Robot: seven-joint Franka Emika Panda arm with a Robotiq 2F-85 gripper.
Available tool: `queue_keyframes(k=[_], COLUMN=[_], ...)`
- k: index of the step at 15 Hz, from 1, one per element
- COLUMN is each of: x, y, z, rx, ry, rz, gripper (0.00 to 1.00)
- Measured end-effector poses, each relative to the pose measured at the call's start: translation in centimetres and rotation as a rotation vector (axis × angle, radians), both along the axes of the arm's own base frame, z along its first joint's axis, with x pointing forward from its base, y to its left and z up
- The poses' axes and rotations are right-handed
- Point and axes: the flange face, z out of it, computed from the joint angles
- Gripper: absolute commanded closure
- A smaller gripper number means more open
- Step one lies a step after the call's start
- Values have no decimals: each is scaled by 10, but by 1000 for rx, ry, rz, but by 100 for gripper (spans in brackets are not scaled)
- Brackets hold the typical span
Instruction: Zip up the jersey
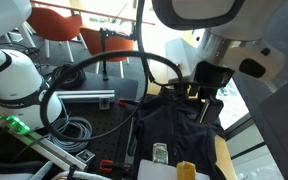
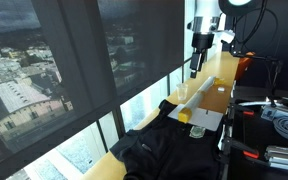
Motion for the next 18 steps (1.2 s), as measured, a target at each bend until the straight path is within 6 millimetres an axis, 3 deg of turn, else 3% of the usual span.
queue_keyframes(k=[11,18], x=[3,43], y=[-3,-28], z=[-143,-196], rx=[4,2], ry=[121,151], rz=[49,38], gripper=[0,0])
